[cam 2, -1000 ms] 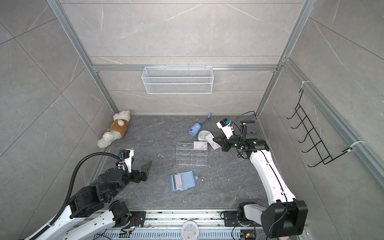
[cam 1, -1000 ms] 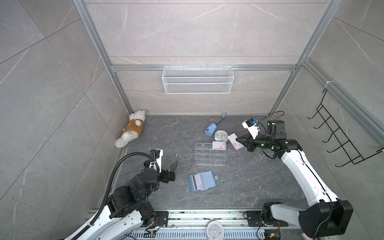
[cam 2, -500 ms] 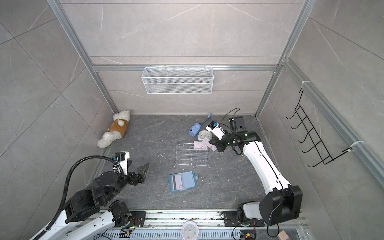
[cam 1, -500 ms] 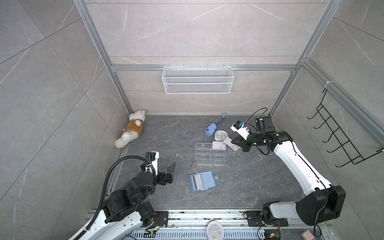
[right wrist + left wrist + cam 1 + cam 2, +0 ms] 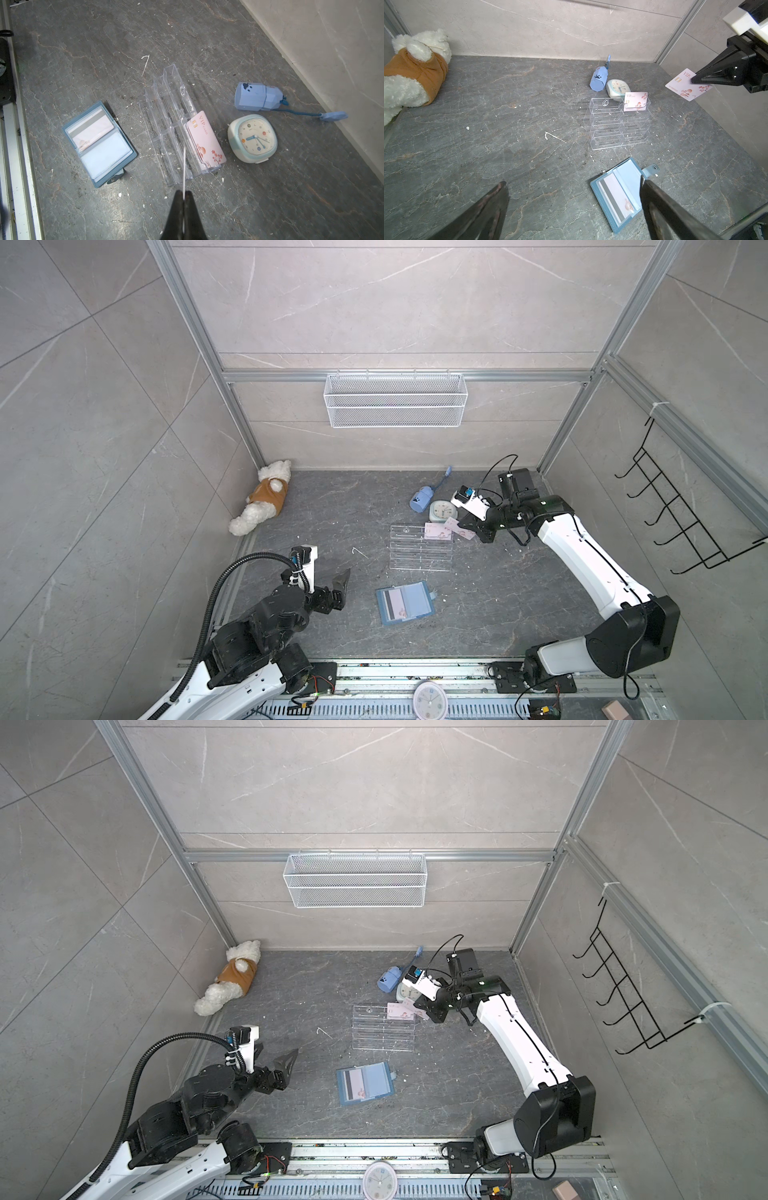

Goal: Take the credit cards out of the card holder

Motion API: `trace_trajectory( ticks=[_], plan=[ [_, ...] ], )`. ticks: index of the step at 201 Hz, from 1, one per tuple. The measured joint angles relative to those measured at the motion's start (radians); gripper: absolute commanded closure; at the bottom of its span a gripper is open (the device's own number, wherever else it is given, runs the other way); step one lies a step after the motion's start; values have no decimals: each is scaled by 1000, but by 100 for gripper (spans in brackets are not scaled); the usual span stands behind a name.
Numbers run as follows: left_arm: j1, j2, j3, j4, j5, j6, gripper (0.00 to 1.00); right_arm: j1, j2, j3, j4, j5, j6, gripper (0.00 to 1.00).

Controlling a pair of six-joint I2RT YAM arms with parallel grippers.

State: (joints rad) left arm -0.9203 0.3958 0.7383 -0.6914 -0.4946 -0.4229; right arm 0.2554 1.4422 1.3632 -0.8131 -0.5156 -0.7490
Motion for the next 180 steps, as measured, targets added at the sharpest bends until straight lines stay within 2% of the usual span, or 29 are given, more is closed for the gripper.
trace_trajectory(
  ticks=[83,180],
  plan=[
    [0,-8,11,-15,1,0,0,25,35,53,-53,53,-101,100],
    [0,-13,11,-14,8,-18,0,42,92,95,-58,87,-132,100]
  ],
)
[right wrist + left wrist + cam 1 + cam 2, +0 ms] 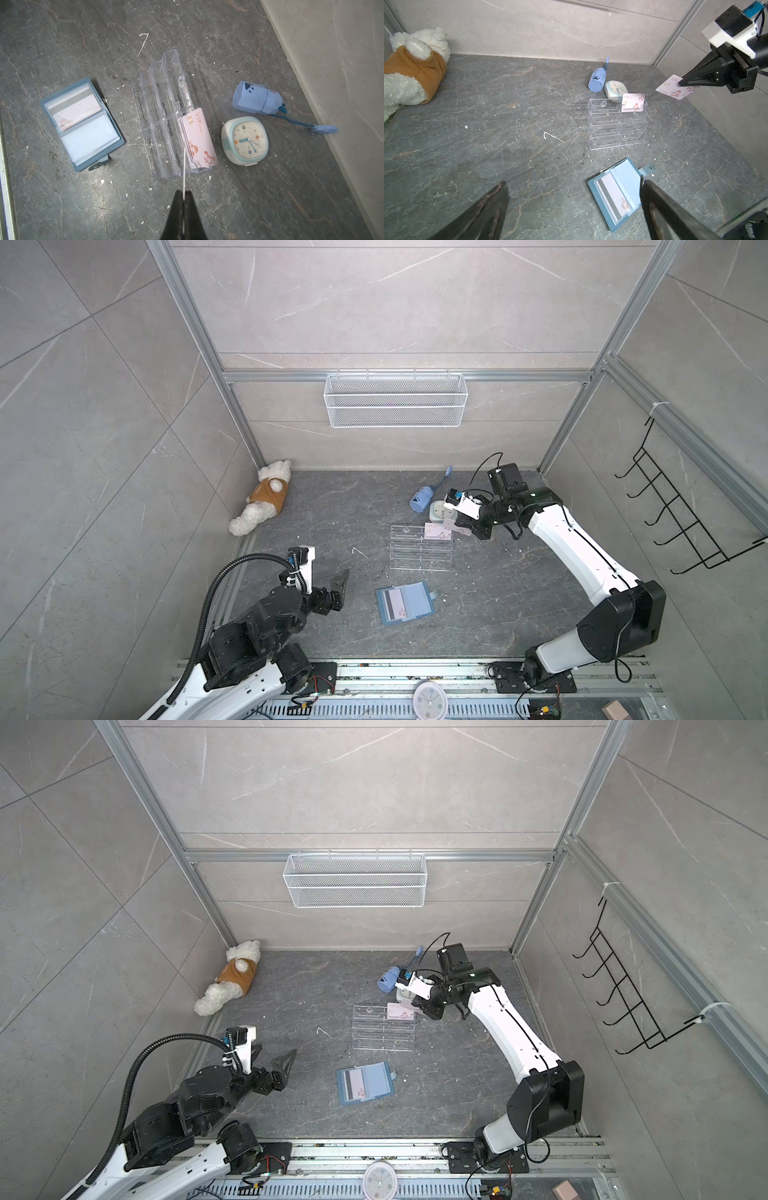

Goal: Take the credit cards out of the card holder

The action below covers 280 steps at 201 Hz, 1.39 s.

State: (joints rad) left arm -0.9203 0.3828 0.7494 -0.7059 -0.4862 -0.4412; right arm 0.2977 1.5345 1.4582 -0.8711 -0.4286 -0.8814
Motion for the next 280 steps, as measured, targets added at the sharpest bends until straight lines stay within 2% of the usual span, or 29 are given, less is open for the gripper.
trace_trajectory(
  ticks=[184,280],
  plan=[
    [0,-43,-15,3,0,-19,0,51,214,105,0,53,-68,100],
    [0,-85,-30,4,-1,-31,0,58,311,185,-4,60,-153,100]
  ],
)
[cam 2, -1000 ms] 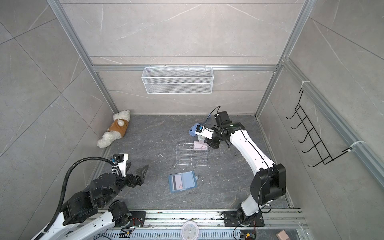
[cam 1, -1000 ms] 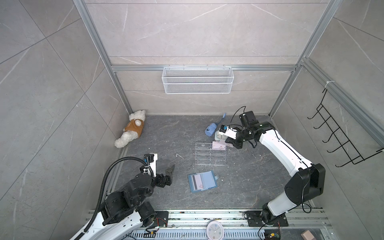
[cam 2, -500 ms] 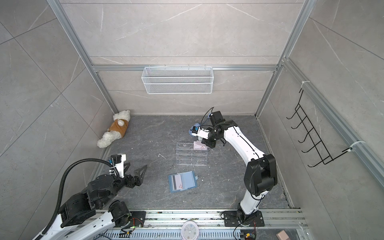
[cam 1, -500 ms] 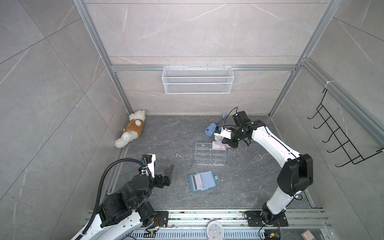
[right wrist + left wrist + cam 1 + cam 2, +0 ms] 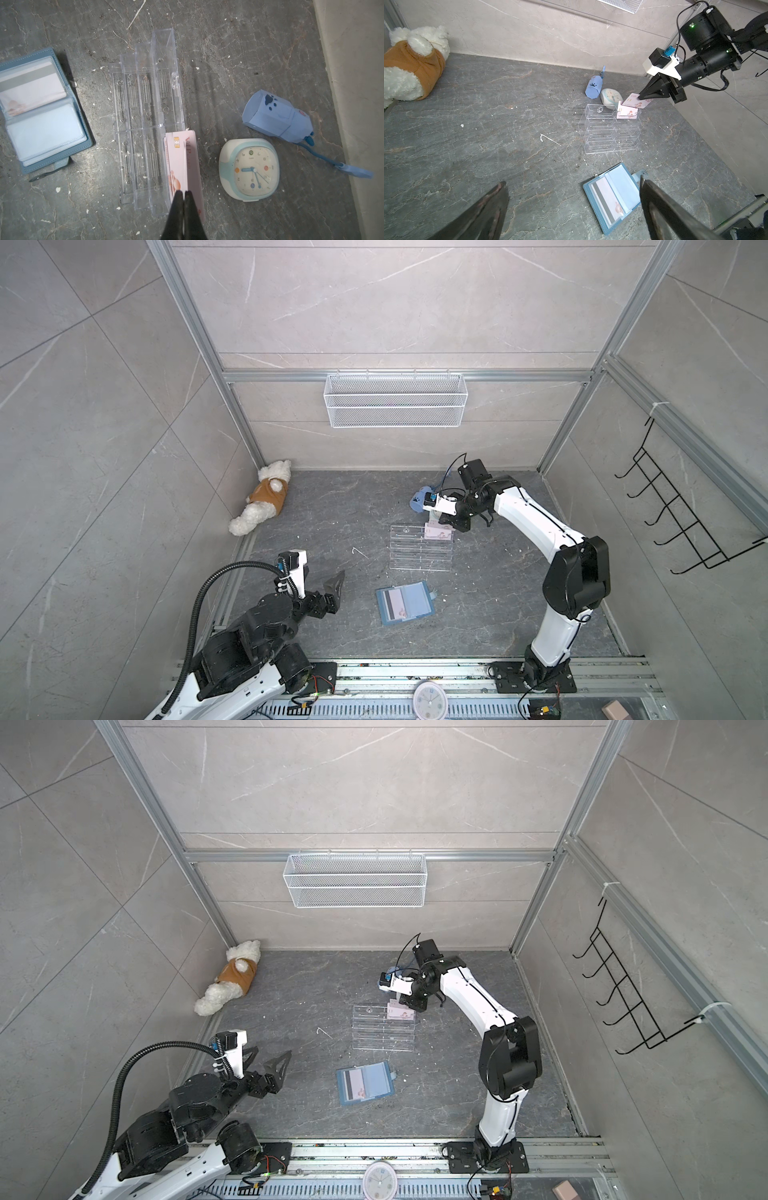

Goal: Take the credit cards out of the card holder

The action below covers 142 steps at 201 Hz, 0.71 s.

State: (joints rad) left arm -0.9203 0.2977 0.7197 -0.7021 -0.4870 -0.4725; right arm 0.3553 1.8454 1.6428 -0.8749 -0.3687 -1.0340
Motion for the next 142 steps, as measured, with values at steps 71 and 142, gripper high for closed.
trace_trajectory(
  ticks=[71,142],
  plan=[
    [0,0,-8,0,0,0,0,0,31,26,-21,2,-55,100],
    [0,3,-9,0,-1,0,0,0,44,28,-27,-17,-89,100]
  ],
)
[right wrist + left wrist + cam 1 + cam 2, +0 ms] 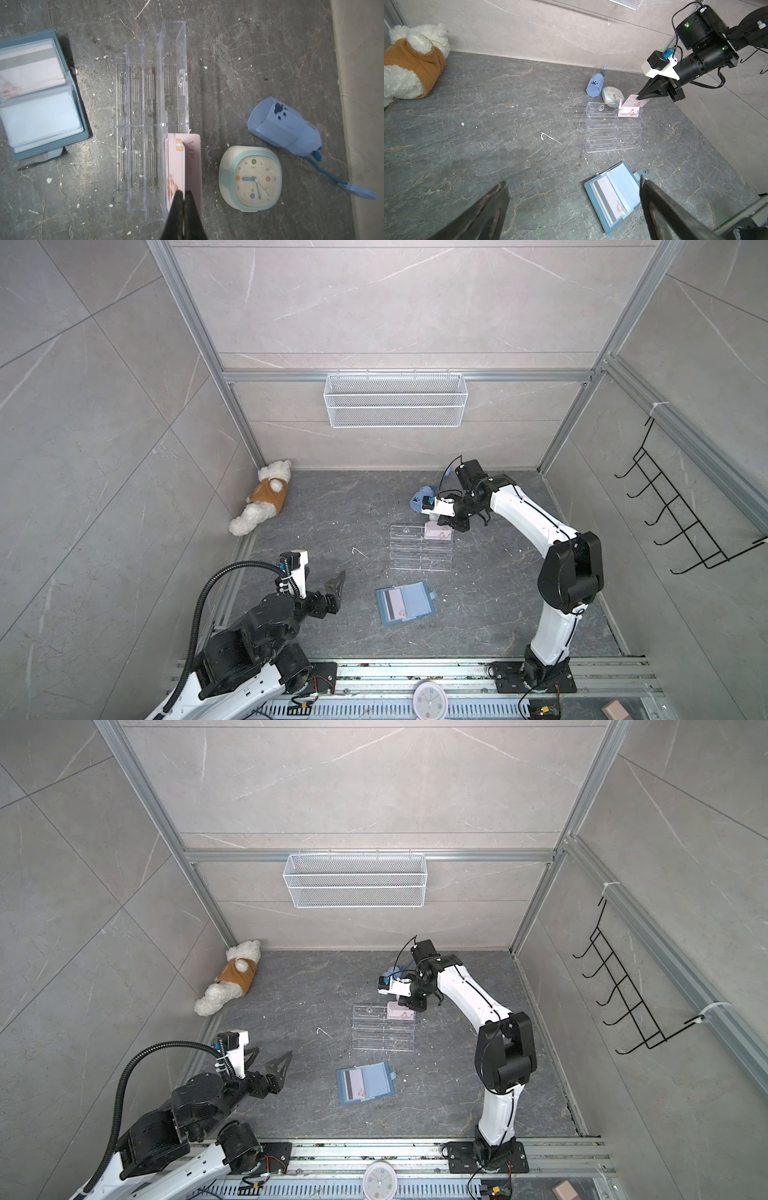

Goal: Take the credit cards out of the card holder

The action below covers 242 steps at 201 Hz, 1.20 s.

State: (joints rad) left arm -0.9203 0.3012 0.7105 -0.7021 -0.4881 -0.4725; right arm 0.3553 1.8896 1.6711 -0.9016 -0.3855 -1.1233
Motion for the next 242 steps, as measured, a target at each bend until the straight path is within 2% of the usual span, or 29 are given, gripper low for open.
trace_trajectory(
  ticks=[187,208,242],
  plan=[
    [0,24,-11,8,0,0,1,4,53,12,-23,-45,-6,100],
    [0,24,-16,9,0,0,1,4,54,12,-25,-45,-5,94],
    [0,24,-19,11,0,0,1,4,61,20,-30,-45,5,93]
  ],
)
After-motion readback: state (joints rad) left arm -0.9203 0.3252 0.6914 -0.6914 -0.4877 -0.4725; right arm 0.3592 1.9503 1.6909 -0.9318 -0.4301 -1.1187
